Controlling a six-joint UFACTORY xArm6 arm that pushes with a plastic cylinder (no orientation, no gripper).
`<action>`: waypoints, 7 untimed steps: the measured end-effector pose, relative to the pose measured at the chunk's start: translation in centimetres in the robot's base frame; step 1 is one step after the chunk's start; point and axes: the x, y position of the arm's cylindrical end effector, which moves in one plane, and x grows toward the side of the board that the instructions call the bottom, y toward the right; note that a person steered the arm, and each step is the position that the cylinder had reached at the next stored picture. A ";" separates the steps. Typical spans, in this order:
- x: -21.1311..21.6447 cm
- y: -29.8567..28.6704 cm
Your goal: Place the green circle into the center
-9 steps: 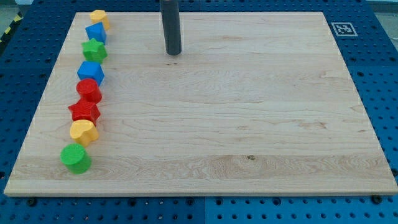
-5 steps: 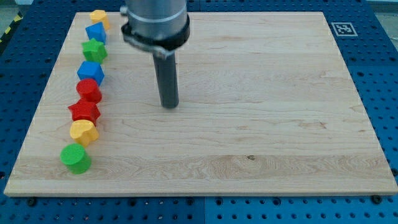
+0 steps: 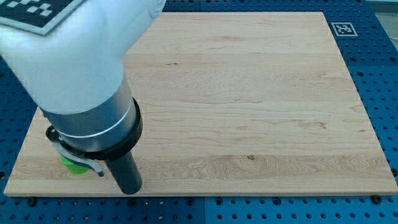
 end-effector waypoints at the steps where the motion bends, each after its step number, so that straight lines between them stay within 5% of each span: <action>1: 0.0 -1.3; 7: -2.3 -15.6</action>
